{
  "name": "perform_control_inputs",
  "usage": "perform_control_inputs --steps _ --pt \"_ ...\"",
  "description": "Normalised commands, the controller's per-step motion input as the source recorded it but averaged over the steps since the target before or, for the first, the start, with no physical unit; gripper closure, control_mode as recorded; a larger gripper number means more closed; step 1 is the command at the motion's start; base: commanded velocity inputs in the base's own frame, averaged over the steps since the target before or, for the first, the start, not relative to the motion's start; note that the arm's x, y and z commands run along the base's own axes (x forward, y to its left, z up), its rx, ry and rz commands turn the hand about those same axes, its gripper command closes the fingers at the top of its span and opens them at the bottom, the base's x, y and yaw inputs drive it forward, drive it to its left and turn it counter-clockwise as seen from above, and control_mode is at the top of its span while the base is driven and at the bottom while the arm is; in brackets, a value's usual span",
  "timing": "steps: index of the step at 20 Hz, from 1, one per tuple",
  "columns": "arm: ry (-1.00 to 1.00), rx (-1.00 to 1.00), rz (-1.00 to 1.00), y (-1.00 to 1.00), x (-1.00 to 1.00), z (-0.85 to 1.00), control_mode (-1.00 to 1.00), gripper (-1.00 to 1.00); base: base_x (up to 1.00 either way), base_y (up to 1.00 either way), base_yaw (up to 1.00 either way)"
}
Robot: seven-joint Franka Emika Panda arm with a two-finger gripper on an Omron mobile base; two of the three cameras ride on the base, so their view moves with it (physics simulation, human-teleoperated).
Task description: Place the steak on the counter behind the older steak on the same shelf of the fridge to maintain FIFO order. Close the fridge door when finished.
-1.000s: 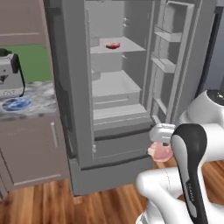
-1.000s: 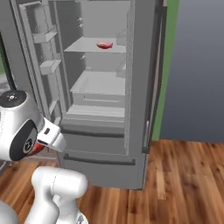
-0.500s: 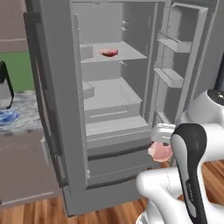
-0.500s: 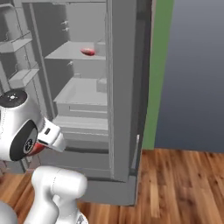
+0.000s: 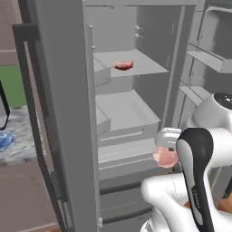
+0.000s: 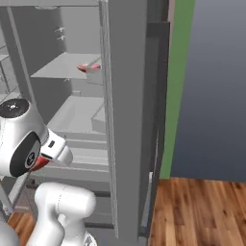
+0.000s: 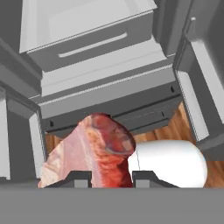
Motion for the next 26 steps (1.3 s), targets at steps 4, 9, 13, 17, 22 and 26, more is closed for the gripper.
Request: perform_control_inputs --steps 4,9,13,17,22,26 --pt "0.0 0.0 0.0 0.0 0.0 0.0 1.0 1.0 0.72 0.0 0.0" --pt "0.0 0.0 0.0 0.0 0.0 0.0 1.0 1.0 0.6 0.07 0.0" --pt "0.0 0.0 0.0 0.0 0.0 0.0 1.0 1.0 0.01 0.01 0.0" --pt "0.0 0.0 0.0 0.0 0.0 0.0 1.0 1.0 0.54 0.37 -0.15" --pt "0.0 -0.02 -0.09 0.12 0.19 0.12 -1.0 1.0 0.38 0.19 -0.11" --pt "0.0 -0.1 -0.22 0.45 0.59 0.66 -1.0 1.0 0.0 0.0 0.0"
